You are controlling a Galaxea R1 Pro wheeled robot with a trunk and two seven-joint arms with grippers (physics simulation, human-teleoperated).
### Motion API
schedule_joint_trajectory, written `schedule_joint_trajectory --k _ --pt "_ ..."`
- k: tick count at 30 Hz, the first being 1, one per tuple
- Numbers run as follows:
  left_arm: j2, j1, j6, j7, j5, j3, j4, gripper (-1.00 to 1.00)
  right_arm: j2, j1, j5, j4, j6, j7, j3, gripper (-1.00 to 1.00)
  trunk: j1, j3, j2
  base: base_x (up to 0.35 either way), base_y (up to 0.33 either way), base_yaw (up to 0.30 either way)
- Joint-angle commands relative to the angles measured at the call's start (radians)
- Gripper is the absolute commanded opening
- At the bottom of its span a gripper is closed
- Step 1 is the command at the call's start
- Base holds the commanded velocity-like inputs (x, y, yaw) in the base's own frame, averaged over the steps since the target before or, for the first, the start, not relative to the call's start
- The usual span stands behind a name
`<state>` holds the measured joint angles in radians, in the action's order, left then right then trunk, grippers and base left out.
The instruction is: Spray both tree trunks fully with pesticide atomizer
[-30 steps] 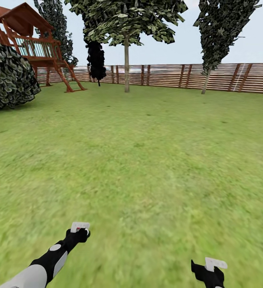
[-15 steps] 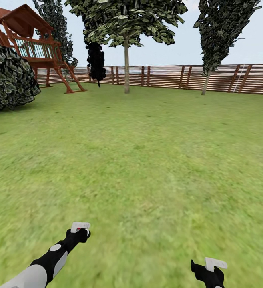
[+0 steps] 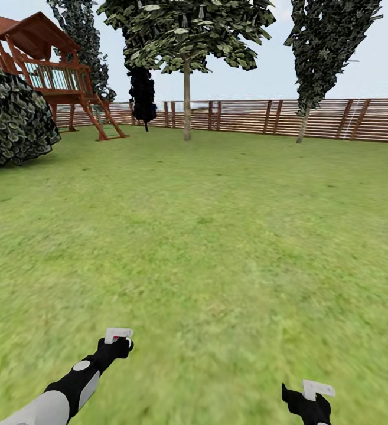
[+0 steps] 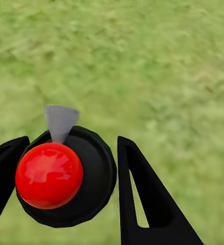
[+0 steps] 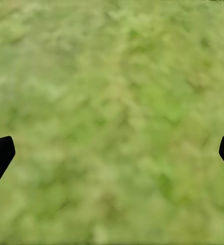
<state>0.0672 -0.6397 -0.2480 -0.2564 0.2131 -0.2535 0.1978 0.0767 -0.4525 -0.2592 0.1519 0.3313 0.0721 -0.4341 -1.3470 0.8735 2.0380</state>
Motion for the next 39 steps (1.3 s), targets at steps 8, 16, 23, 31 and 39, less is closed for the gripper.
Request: schedule_joint_trajectory --k 8,16,23,31,39 --pt "0.0 0.0 0.001 0.002 -0.003 -0.003 0.0 -1.0 0.0 0.0 0.0 0.001 0.0 0.0 0.0 1.0 0.0 -0.001 0.0 0.251 0.0 0.0" --pt "0.0 0.0 0.001 0.002 -0.003 -0.003 0.0 -1.0 -0.001 0.0 0.0 0.001 -0.001 0.0 0.0 1.0 0.0 -0.001 0.0 0.337 0.0 0.0" --pt "0.0 0.0 0.001 0.002 -0.004 -0.003 0.0 -1.0 -0.002 0.0 0.0 0.001 -0.001 0.0 0.0 1.0 0.0 -0.001 0.0 0.337 0.0 0.0" --pt "0.0 0.0 0.001 0.002 -0.004 -0.003 0.0 -1.0 -0.002 0.0 0.0 0.0 -0.001 0.0 0.0 1.0 0.0 -0.001 0.0 0.337 0.0 0.0" --pt "0.001 0.0 0.001 0.002 -0.004 -0.004 0.0 -1.0 -0.011 0.037 0.0 0.001 0.151 0.001 0.0 1.0 0.0 -0.001 0.0 0.338 0.0 0.0"
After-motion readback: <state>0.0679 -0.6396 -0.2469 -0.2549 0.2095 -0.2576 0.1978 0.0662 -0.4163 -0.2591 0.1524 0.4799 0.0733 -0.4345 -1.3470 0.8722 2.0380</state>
